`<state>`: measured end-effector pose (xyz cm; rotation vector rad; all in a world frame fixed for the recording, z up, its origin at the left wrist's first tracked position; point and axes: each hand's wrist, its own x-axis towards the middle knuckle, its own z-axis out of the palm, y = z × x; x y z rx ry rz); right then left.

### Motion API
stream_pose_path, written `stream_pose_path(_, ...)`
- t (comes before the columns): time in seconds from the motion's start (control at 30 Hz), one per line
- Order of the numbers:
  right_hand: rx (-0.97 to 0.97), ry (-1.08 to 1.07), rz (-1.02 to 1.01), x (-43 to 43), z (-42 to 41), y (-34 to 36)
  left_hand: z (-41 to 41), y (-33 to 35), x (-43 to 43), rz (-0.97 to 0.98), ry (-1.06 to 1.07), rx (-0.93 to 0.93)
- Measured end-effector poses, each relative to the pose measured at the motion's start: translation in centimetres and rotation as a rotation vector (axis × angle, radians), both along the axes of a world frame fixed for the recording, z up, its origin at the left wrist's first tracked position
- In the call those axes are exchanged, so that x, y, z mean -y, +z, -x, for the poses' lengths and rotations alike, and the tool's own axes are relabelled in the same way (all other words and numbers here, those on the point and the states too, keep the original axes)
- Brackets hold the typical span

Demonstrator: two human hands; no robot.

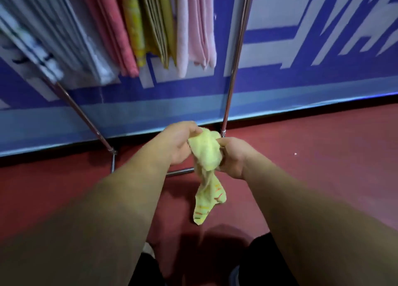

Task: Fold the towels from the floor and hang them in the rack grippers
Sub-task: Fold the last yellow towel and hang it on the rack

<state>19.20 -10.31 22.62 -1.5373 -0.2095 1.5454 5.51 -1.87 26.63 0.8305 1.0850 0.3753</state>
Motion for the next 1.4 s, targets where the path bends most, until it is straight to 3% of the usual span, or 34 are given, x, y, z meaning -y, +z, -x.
stream_pose_path(0.3, 0.224, -0.171, -0.204, 3.8, 1.3, 17.8, 5.5, 17.0, 4.3, -0.114, -0.068, 0.038)
stream_pose_path(0.53, 0.302, -0.159, -0.328, 5.9, 3.8, 26.4, 8.9, 25.4, 7.1, -0.254, -0.090, 0.124)
stream_pose_path(0.77, 0.414, -0.110, -0.349, 4.8, 5.4, 30.9, 10.4, 28.3, 6.9, -0.459, -0.095, 0.171)
stream_pose_path(1.1, 0.299, -0.039, -0.446, 1.7, 6.1, 34.9, 10.5, 31.0, 5.2, -0.724, -0.237, 0.074)
stream_pose_path(1.27, 0.174, 0.055, -0.615, 1.7, 6.5, 36.4, 10.3, 31.4, 3.6, -0.885, -0.099, -0.050)
stream_pose_path(1.4, 0.235, 0.261, -0.746, 2.0, 6.5, 36.9, 10.5, 32.7, 2.8, -0.878, -0.032, -0.048)
